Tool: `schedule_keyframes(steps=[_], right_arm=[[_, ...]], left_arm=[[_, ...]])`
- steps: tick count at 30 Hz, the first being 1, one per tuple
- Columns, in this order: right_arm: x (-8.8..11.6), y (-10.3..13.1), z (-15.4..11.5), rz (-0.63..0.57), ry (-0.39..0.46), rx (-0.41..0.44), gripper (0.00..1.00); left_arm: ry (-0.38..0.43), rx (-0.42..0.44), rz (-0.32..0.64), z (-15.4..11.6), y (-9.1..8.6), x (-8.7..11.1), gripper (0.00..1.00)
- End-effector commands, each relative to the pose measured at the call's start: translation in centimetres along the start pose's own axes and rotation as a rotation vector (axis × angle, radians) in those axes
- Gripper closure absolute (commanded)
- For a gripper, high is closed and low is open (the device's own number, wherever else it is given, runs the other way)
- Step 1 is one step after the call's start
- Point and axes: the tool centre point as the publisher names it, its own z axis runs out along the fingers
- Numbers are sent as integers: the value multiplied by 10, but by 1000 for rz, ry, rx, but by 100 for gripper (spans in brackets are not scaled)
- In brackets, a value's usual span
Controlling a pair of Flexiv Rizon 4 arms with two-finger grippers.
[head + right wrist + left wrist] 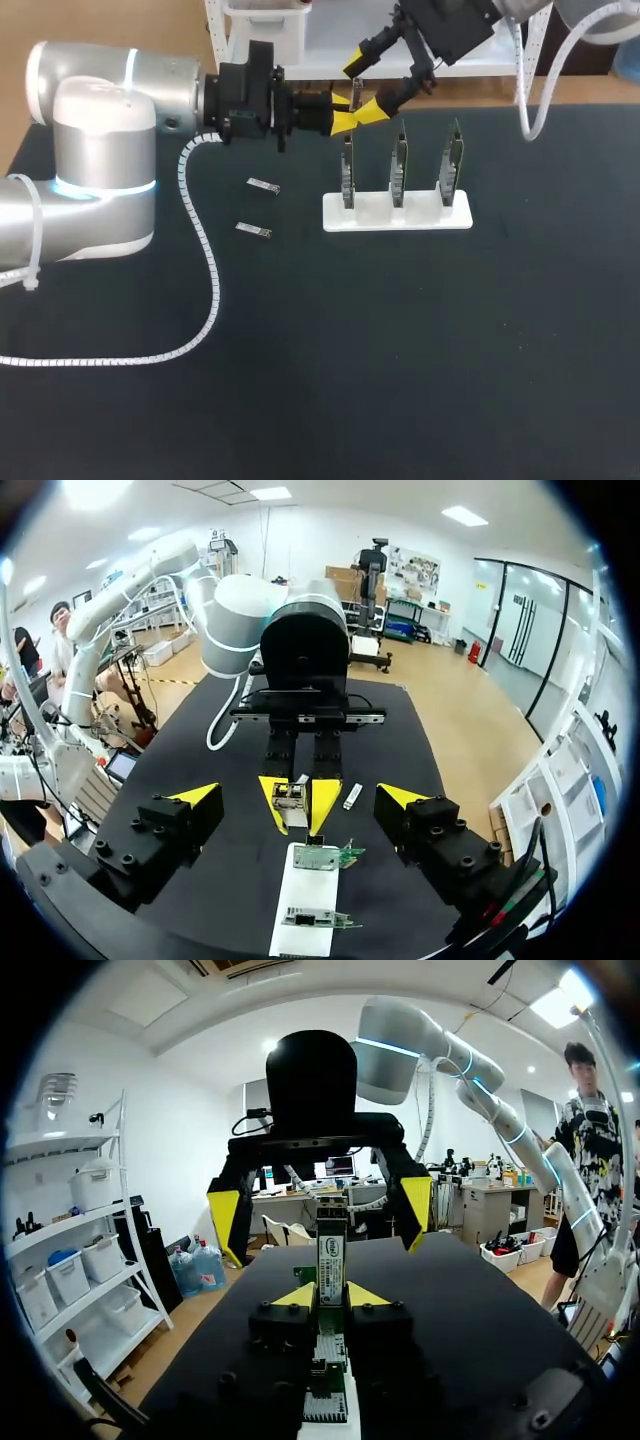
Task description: Pick up the optical module with the left hand, and insert it into the network port with the right hand.
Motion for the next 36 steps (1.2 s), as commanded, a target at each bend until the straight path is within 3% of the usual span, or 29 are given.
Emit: schedule_keyframes(steps=[1, 36], right_arm=[[0, 0, 0, -1, -1, -1, 0], [-13, 0, -6, 2, 5, 1, 0]], left_arm=[[-1, 0, 2, 0, 0, 1, 100], [-1, 0, 2, 0, 0, 1, 100]])
